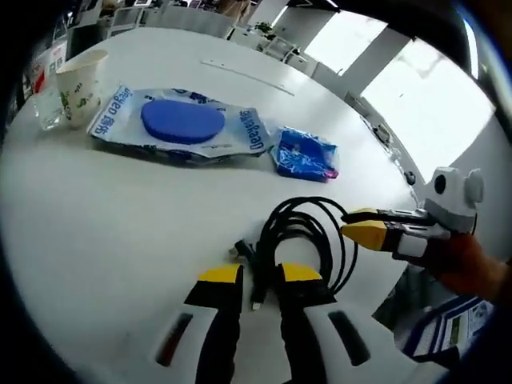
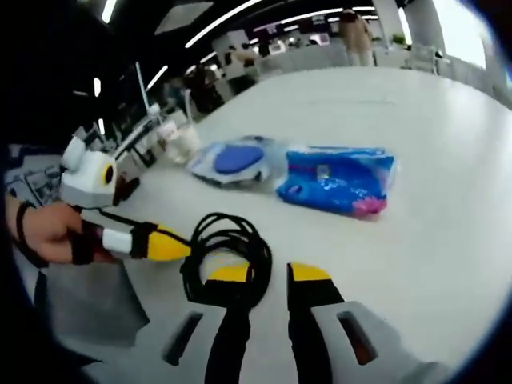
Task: Arrange the tabletop items into an orderly group along one side of the table until the central work area is clear of visible clutter.
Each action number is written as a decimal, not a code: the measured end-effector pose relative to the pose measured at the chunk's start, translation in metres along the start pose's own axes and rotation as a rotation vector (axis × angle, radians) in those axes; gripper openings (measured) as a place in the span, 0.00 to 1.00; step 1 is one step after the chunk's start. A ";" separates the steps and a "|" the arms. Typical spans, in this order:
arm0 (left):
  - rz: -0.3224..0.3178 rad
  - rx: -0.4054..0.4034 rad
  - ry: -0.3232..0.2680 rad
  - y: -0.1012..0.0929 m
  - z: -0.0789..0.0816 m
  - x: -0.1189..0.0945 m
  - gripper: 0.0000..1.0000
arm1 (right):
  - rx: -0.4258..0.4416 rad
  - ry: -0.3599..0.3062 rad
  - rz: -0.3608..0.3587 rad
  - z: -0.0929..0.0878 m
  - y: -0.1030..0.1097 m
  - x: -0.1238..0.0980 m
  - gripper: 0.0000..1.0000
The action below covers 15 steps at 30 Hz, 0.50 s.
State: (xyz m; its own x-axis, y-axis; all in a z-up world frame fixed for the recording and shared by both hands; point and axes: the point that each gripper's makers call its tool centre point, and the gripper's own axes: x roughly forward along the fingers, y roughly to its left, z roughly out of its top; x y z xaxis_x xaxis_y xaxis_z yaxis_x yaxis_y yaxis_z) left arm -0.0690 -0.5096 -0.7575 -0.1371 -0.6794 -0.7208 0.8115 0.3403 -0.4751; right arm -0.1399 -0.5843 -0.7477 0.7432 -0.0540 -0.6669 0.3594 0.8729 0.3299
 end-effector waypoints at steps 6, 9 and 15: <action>0.010 -0.027 -0.010 -0.001 0.004 0.004 0.10 | -0.025 0.062 -0.010 -0.012 0.001 0.010 0.02; 0.014 -0.034 -0.016 0.002 0.008 0.004 0.09 | 0.033 0.044 0.000 -0.008 0.000 0.011 0.02; 0.020 -0.059 -0.090 0.007 0.035 0.004 0.00 | 0.055 0.014 -0.004 0.007 -0.002 0.016 0.02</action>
State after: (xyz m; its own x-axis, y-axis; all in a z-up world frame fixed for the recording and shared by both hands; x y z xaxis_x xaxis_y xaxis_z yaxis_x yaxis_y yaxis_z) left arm -0.0442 -0.5327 -0.7460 -0.0672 -0.7269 -0.6834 0.7786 0.3902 -0.4915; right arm -0.1241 -0.5904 -0.7544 0.7339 -0.0506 -0.6774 0.3933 0.8447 0.3631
